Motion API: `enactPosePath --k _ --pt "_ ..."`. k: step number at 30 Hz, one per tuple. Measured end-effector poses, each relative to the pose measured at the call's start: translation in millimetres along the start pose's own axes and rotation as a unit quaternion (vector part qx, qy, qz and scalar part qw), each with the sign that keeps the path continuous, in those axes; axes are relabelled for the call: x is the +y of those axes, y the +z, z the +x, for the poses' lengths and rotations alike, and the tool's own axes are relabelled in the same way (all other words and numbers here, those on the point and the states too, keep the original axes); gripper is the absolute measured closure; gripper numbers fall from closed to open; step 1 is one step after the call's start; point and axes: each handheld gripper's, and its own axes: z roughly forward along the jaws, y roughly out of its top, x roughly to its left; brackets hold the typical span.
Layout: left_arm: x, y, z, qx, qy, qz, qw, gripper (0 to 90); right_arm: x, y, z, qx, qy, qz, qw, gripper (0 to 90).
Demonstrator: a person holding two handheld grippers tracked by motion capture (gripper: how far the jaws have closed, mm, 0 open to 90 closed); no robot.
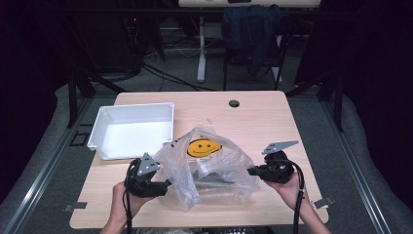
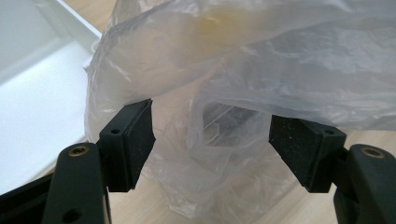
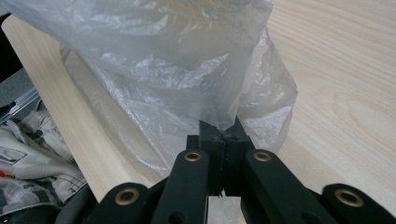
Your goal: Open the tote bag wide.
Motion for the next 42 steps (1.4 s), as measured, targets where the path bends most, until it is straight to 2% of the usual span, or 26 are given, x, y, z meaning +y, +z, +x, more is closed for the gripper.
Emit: enactPosePath --k 2,4,5,6,8,11,13,18,25,26,31,38,42 --pt "0.7 -0.6 -1.5 -0.013 -0.002 -0.007 0.9999 35.8 0.0 -0.5 0.9 0.001 -0.002 0.000 1.0000 89.8" --pt "0.6 -1.2 -1.9 -0.021 0.005 -0.014 0.9997 48.7 0.4 -0.7 2.1 0.004 -0.005 0.003 1.0000 89.8" --pt "0.0 -2.1 -1.6 -0.021 0.003 -0.022 0.9995 54.0 0.4 -0.5 2.3 0.004 -0.005 0.003 1.0000 89.8" --pt "-1.0 -3.0 -0.1 -0.026 -0.001 -0.029 0.9992 65.0 0.4 0.0 2.3 0.004 -0.005 0.003 1.0000 89.8" --pt "-3.1 -3.9 3.7 -0.031 -0.010 -0.029 0.9990 77.7 0.1 0.6 1.6 0.007 -0.005 0.008 0.9999 89.8" --pt "-6.6 -4.5 10.8 -0.035 -0.025 -0.027 0.9987 86.7 -1.8 1.7 -2.3 0.006 -0.001 0.013 0.9999 89.8" --pt "-9.3 -4.0 15.0 -0.045 -0.040 -0.024 0.9979 88.2 -3.6 2.7 -6.2 0.003 0.003 0.020 0.9998 89.8" --pt "-16.8 -4.0 22.3 -0.059 -0.058 -0.013 0.9965 89.3 -7.1 6.0 -14.9 0.004 0.016 0.033 0.9993 89.8" --pt "-25.3 -0.8 29.5 -0.087 -0.081 0.009 0.9929 89.4 -8.6 9.7 -20.2 -0.001 0.023 0.052 0.9984 89.8" --pt "-26.3 0.2 30.3 -0.089 -0.082 0.014 0.9926 89.4 -9.2 11.2 -20.3 -0.001 0.027 0.048 0.9985 89.8" --pt "-30.7 6.6 35.3 -0.102 -0.093 0.036 0.9897 89.4 -11.7 16.3 -26.6 -0.005 0.035 0.069 0.9970 89.8" --pt "-33.9 11.2 38.3 -0.108 -0.099 0.052 0.9879 89.3 -15.1 24.0 -33.5 -0.009 0.055 0.088 0.9946 89.8" --pt "-36.1 16.3 38.9 -0.110 -0.098 0.069 0.9867 89.2 -15.8 29.0 -35.0 -0.017 0.046 0.109 0.9928 89.8"
